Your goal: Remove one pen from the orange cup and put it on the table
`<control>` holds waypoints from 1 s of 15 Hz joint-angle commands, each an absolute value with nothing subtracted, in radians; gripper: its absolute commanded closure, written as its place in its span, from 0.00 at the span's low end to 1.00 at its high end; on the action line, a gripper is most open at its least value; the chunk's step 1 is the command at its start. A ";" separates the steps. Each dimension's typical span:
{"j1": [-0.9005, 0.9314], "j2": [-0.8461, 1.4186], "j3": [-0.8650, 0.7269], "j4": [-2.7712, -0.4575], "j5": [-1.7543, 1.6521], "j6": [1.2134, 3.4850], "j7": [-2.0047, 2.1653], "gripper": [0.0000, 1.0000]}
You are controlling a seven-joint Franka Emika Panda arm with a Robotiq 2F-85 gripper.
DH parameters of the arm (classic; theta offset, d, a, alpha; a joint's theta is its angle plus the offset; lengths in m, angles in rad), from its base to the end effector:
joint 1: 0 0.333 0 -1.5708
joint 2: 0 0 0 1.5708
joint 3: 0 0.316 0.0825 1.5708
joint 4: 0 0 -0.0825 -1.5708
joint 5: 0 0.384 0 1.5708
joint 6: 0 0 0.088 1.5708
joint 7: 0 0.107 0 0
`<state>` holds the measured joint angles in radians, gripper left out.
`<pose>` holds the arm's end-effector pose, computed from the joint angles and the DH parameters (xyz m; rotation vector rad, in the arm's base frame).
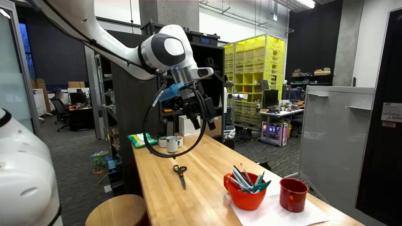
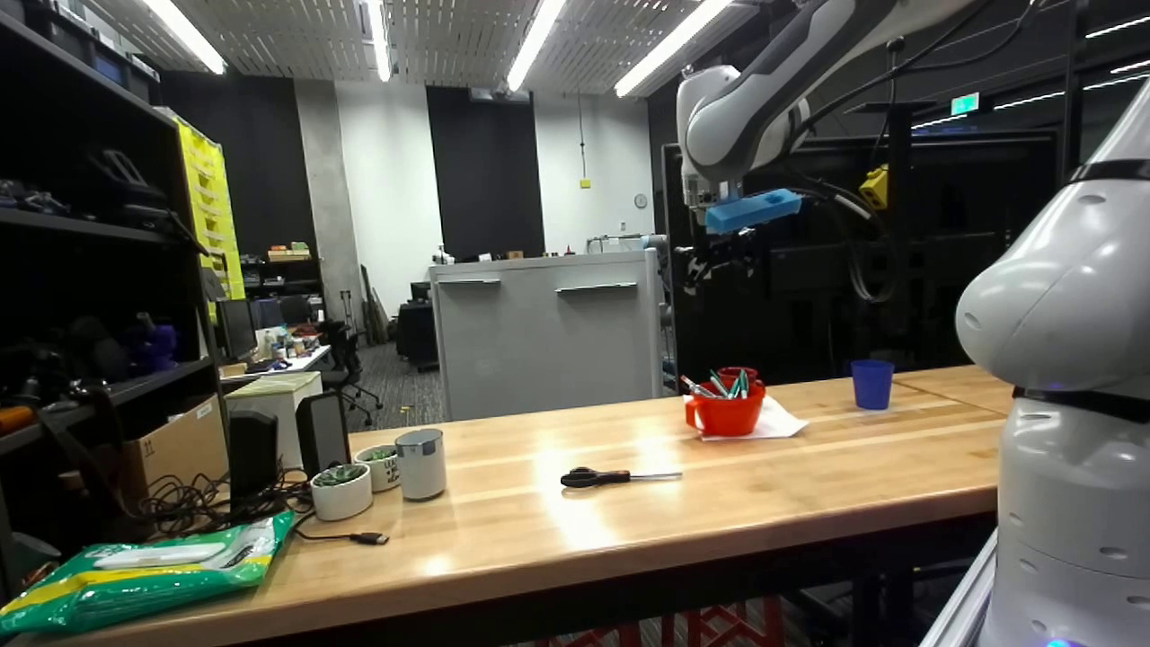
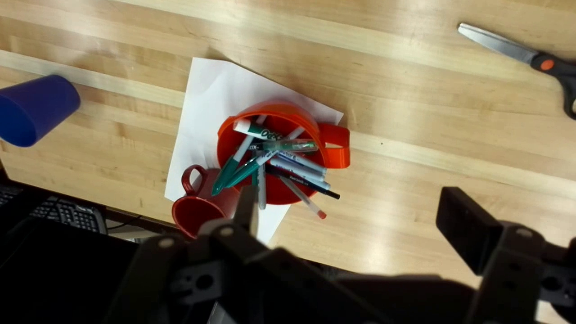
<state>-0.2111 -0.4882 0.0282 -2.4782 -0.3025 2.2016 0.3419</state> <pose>0.4094 -0.0855 0.4852 2.8152 -0.5315 0.3320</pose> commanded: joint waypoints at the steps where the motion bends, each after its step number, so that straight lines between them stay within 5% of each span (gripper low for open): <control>1: -0.212 -0.431 -0.028 -2.436 -0.275 2.264 0.306 0.00; 15: -0.214 -0.377 -0.065 -2.406 -0.258 2.299 0.280 0.00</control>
<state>-0.2103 -0.3771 -0.0688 -2.4078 -0.2608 2.3018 0.2830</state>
